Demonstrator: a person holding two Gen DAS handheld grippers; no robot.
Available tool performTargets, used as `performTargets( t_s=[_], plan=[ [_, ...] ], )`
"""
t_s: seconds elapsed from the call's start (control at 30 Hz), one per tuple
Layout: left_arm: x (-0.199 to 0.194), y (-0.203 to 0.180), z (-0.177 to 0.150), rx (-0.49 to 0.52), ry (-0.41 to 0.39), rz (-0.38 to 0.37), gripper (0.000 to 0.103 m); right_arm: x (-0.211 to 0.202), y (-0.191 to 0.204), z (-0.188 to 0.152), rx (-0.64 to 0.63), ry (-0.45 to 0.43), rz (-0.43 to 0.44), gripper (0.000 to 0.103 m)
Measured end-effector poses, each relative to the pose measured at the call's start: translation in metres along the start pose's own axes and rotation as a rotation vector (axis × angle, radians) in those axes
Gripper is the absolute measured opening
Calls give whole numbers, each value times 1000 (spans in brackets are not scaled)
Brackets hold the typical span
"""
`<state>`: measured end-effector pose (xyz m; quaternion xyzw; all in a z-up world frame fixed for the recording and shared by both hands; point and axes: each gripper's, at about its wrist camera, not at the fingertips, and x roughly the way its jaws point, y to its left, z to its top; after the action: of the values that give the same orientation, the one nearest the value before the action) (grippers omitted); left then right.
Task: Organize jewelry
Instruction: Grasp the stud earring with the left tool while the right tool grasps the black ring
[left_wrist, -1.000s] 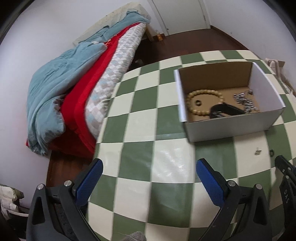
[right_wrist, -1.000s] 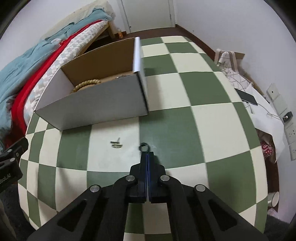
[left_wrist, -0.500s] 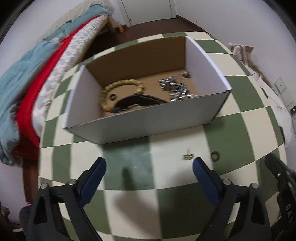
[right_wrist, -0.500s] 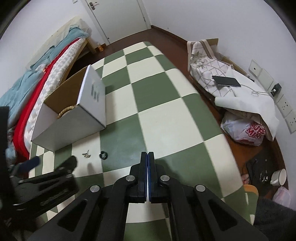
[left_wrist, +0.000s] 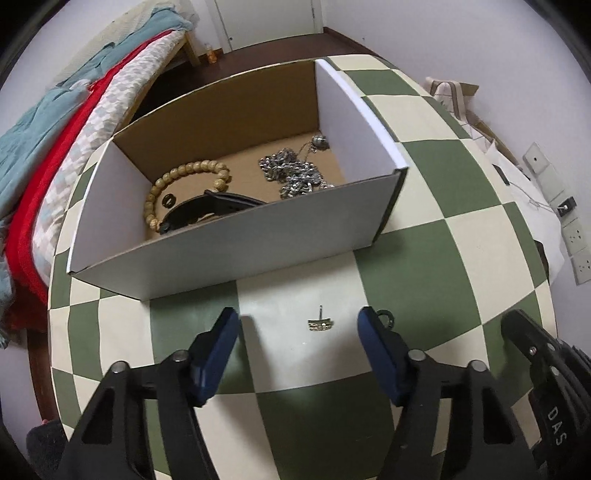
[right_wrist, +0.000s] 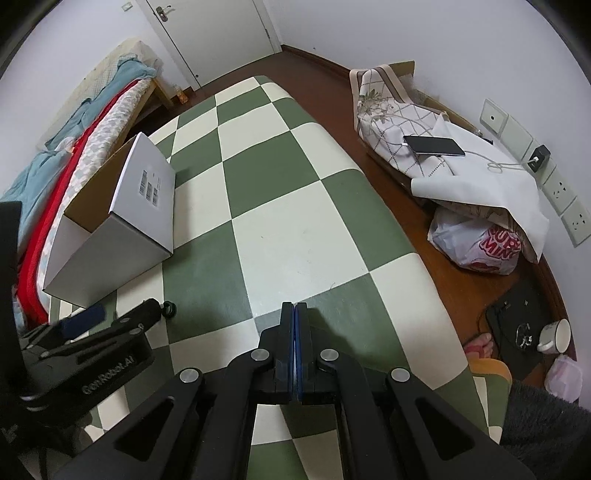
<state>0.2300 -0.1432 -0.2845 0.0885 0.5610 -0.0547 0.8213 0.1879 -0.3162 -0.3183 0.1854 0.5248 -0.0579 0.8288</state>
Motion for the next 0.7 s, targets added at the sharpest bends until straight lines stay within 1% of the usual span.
performTargets(
  t_s=[0.03, 0.07, 0.1, 0.13, 0.23, 0.3, 0.4, 0.47, 0.53, 0.6, 0.67, 0.7],
  plan=[
    [-1, 0, 0, -2, -3, -31, 36, 0, 1, 0, 0, 0, 0, 0],
    [-2, 1, 0, -6, -5, -56, 25, 0, 1, 0, 0, 0, -2, 0],
    [-2, 0, -1, -7, -5, -64, 12, 0, 1, 1, 0, 0, -3, 0],
    [-2, -1, -1, -2, -4, -64, 10, 1, 1, 1, 0, 2, -1, 0],
    [-3, 3, -3, -11, -2, -62, 9, 0, 4, 2, 1, 4, 3, 0],
    [-5, 13, -6, -30, 3, -61, 9, -2, 6, 3, 4, 1, 18, 0],
    [-10, 32, -15, -59, 6, -54, 9, -7, 13, 5, 18, -1, 97, 0],
    [-13, 44, -22, -66, 4, -39, 9, -6, 22, 8, 14, 18, 167, 1],
    [-14, 59, -30, -80, 10, -17, 9, -6, 35, 9, -13, 24, 196, 2],
    [-14, 76, -37, -103, 17, 5, 9, -4, 53, 8, -64, 29, 221, 5],
    [-13, 86, -41, -122, 25, 24, 9, 1, 72, 7, -115, 33, 226, 18],
    [-11, 93, -44, -136, 30, 34, 9, 3, 82, 5, -144, 34, 218, 22]
  ],
)
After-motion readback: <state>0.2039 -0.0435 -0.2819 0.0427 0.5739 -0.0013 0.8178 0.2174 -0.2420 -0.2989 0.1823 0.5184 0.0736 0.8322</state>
